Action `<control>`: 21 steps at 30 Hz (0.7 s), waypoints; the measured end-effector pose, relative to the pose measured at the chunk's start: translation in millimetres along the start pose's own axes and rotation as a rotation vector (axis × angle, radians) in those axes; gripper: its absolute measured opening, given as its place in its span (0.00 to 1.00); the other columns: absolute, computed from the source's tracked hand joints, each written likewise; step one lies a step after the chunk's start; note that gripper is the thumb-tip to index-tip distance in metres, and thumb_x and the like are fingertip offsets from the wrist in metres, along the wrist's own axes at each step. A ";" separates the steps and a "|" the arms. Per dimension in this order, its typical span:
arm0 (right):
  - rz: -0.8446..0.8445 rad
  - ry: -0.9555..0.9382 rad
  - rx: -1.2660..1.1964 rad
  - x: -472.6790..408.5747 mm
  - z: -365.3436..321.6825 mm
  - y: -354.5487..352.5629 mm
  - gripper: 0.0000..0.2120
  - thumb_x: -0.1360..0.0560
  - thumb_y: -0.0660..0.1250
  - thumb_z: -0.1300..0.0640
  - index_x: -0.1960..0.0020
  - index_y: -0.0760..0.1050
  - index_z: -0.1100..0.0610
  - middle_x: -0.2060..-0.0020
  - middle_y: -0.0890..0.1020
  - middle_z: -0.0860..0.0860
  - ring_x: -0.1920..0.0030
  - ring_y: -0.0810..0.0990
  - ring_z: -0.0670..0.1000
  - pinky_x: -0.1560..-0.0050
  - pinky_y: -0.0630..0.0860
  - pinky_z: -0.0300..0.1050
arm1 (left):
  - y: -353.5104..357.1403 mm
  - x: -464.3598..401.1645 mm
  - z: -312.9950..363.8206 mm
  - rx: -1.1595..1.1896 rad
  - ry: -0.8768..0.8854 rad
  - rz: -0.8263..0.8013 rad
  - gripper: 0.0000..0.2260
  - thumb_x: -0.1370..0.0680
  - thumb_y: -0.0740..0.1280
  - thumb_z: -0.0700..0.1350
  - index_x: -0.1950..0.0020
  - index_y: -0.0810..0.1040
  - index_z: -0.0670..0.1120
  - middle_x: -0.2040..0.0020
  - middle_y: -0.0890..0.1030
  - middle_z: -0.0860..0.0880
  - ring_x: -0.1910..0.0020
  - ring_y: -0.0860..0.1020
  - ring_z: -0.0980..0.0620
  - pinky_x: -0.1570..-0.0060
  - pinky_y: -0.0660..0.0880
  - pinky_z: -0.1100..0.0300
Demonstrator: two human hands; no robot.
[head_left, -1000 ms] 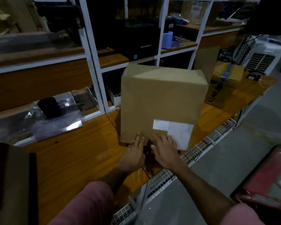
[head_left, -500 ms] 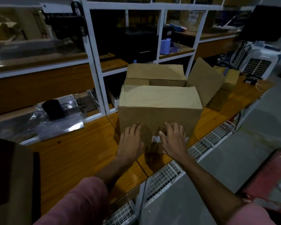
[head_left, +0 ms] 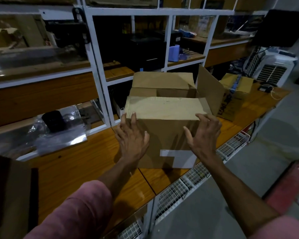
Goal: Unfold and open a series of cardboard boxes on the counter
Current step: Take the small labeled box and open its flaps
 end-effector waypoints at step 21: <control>-0.335 -0.055 -0.059 -16.4 8.0 16.2 0.37 0.36 0.79 0.41 0.30 0.72 0.47 0.34 0.72 0.51 0.35 0.65 0.62 0.44 0.74 0.62 | -8.4 1.4 -4.6 0.197 -0.037 0.020 0.31 0.26 0.72 0.52 0.26 0.65 0.53 0.24 0.57 0.50 0.34 0.63 0.39 0.40 0.72 0.46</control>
Point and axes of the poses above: each hand's wrist, its own x-axis away from the middle knuckle, its own y-axis out of the palm, z = x × y, the point moved 5 cm from there along -x, towards the middle knuckle
